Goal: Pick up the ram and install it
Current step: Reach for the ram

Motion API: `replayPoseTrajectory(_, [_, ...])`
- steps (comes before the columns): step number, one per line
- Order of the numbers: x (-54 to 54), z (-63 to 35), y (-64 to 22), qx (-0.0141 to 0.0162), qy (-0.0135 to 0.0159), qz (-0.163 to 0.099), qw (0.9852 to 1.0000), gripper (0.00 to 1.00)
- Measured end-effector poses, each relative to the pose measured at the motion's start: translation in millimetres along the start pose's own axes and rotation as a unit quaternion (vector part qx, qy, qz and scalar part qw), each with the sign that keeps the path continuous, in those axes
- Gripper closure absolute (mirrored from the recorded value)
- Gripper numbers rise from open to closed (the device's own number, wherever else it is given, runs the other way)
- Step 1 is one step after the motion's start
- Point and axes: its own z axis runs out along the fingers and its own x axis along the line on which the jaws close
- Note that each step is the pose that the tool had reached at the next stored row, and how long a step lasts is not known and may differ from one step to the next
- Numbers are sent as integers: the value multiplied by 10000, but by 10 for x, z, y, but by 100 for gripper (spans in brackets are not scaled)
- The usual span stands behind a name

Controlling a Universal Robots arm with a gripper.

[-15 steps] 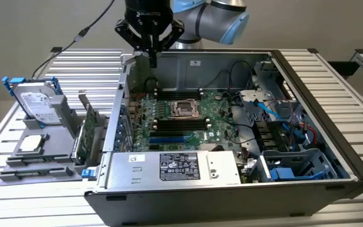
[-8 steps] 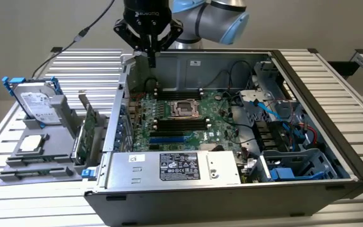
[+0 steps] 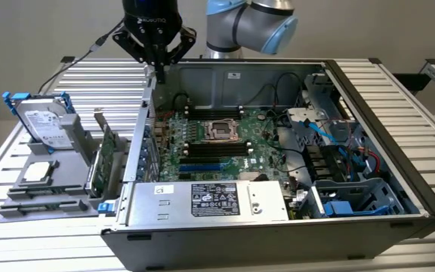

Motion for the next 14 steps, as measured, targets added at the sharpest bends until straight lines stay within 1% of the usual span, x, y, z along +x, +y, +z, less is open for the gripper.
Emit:
replayPoseTrajectory(2, [88,24,-9,4,11,0,10000,89])
replayPoseTrajectory(14, [629,180,-65,16,41,1,10000,89])
